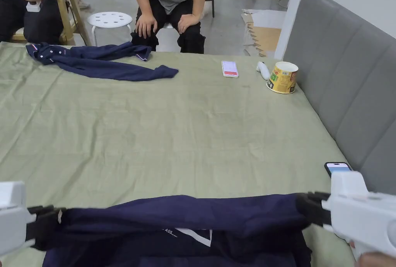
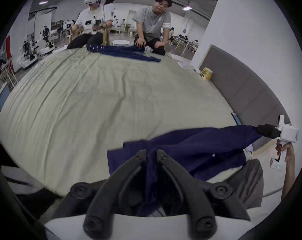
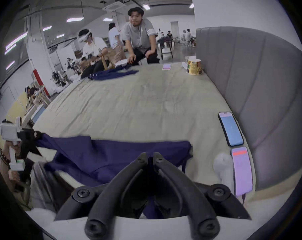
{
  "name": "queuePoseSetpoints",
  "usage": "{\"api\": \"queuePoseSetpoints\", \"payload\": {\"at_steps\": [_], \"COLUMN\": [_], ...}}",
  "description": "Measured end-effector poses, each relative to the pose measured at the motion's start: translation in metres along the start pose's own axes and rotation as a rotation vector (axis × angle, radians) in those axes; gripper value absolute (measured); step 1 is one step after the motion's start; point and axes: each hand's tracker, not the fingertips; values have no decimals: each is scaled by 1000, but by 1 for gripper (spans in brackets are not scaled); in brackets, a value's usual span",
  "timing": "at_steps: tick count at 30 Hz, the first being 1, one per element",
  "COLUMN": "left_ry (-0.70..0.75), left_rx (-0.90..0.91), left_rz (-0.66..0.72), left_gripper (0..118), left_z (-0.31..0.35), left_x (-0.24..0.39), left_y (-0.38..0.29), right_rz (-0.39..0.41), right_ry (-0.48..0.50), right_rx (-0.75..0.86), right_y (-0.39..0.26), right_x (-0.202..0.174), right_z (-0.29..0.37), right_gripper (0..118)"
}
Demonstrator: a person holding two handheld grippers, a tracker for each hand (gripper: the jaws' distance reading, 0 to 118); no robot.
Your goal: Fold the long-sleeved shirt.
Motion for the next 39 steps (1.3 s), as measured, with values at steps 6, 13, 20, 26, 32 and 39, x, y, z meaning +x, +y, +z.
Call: {"api": "queuePoseSetpoints", "payload": {"at_steps": [6,13,20,26,32,39], "left_ry": [42,112,133,49,26,89], "left_rx": [-190,-276,-282,-103,112,187], "left_rz": [-21,-87,-92,-18,-43,-89], "left_gripper": [15,15,28,103,88,4], "left_z": [-34,-72,-76,-22,18,12], "left_x": [1,6,9,5,27,41], "left_y": [-49,-56,-64,-43,10,24], "right_rz": [12,115,161,72,89,90], "right_ry": [-25,-75,-94,-85,-114,-85], "right_rx": [-218,-405,-441,-226,82,105], "right_y": [-52,-70,-78,-38,30,50], "right_x": [2,-3,-8,-10,-40,-72], "right_z": [-27,-76,-87,-35,0,-13], "right_gripper": [3,3,8,114,100,0]}}
